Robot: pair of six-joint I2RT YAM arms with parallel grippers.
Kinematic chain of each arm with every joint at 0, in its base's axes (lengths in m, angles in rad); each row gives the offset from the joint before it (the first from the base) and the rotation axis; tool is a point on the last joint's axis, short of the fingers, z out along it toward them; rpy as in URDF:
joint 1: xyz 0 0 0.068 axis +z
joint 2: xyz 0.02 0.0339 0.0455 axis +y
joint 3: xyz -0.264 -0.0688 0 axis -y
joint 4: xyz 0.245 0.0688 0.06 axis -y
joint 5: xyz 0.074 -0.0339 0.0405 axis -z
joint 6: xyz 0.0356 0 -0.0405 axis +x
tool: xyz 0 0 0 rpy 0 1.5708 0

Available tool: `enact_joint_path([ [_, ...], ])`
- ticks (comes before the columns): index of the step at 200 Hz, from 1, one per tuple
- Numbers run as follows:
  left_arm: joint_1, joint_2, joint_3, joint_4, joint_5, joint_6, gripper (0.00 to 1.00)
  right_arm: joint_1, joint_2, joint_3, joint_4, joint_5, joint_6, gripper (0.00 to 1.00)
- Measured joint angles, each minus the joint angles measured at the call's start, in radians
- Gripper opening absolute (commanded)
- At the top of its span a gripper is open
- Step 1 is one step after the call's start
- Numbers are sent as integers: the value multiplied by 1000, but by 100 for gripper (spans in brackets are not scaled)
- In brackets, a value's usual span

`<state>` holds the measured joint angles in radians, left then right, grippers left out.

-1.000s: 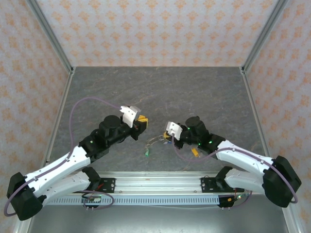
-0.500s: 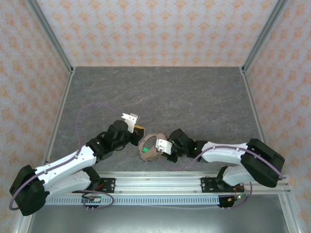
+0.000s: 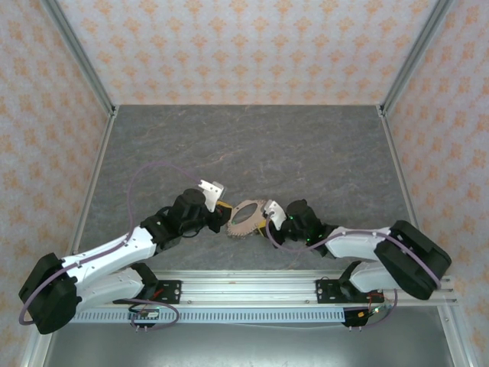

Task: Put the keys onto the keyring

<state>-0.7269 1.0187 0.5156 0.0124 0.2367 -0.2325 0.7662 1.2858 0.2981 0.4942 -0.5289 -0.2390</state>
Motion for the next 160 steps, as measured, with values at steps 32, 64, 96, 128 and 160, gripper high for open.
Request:
enact_joint_path([
  [32,0,6,24,12,41,85,21,-43,-145,5,-39,-23,-57,0],
  [64,0,74,80,9,47,138,19,-45,-214,38,-143,-11,-148,0],
  [96,0,166,102,10,56,138,18,-45,-198,45,-207,9,-188,0],
  [128,0,240,102,12,70,121,16,-45,-145,32,-182,3,-139,0],
  [160,0,333,102,29,104,108,15,-45,-69,5,-108,1,-24,0],
])
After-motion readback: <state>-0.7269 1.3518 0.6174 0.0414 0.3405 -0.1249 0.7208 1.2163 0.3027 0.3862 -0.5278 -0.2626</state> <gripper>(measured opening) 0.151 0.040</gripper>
